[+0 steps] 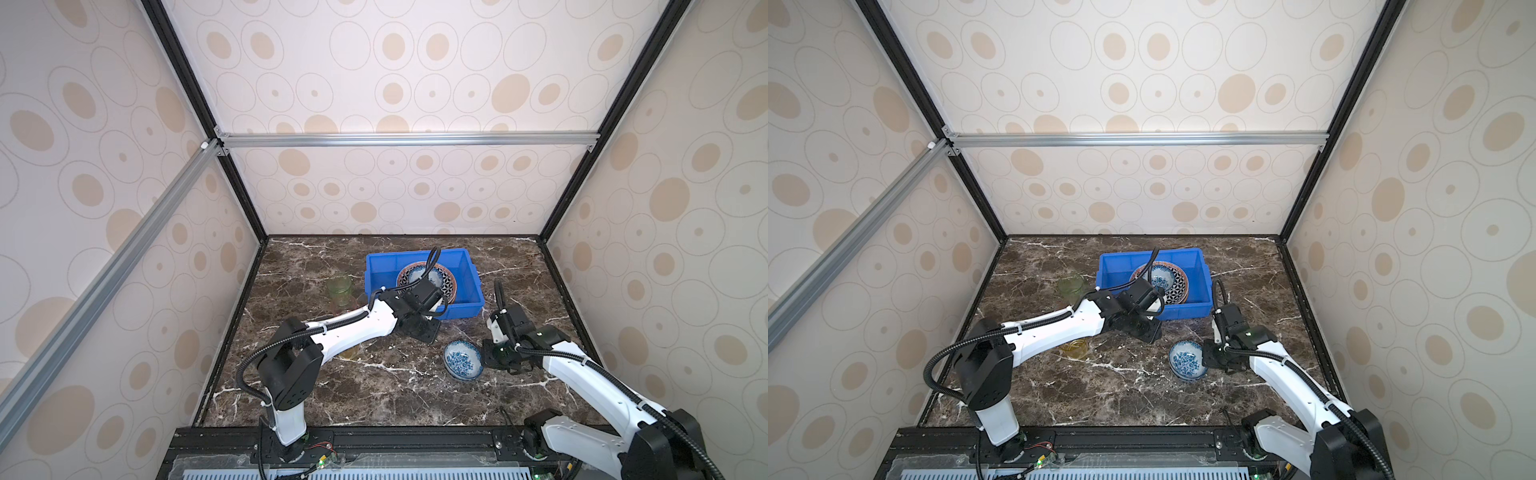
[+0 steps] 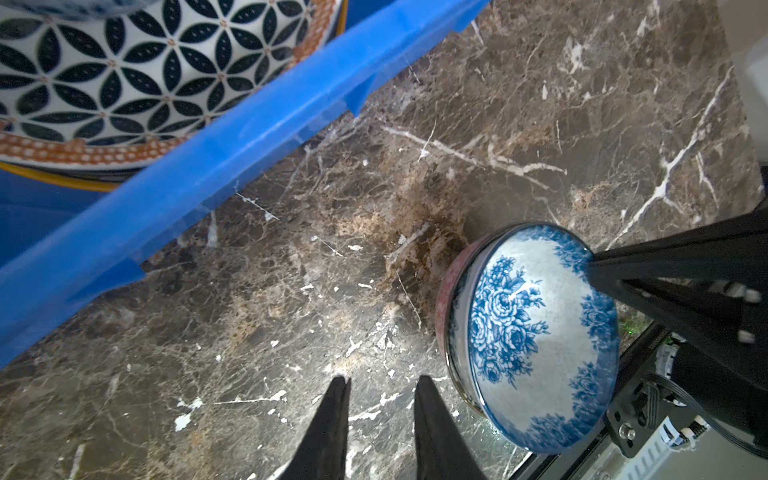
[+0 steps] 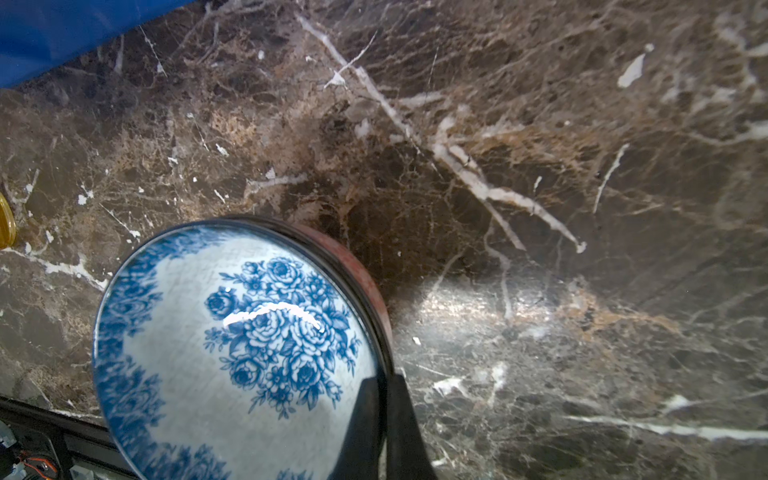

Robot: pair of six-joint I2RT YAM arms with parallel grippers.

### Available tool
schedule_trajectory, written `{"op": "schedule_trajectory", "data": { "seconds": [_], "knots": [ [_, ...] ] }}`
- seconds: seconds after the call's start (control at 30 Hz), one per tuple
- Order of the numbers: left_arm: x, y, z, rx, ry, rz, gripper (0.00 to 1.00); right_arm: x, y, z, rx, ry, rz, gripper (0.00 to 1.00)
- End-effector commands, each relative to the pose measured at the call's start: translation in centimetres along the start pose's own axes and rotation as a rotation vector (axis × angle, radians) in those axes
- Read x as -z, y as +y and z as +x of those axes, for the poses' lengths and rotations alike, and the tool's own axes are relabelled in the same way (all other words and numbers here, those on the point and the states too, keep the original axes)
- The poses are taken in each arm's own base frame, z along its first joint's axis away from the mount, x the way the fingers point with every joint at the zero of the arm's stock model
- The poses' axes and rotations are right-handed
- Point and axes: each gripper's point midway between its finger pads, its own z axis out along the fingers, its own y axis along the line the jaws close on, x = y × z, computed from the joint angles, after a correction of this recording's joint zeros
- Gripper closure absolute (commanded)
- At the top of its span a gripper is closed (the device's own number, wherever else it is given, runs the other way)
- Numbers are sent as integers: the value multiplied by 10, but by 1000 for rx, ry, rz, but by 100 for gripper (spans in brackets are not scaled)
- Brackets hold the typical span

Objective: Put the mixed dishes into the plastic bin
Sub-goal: 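Move the left gripper back to the floral bowl held by the right gripper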

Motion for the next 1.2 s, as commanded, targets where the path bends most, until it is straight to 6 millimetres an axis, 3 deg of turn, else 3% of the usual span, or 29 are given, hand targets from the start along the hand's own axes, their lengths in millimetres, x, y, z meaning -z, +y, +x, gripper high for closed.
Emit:
{"op": "schedule_trajectory", "data": {
  "seconds": [0.0,0.23,1.17],
  "knots": [
    [3,-13,-1,-31,15,11,72,-7,-4,11,0,42,6,94],
    [0,-28,2,-57,38,20,71,-8,-4,11,6,38,8,95],
    [-21,-48,16,-96,119,20,71,-4,-5,11,13,13,-1,95]
  ]
}}
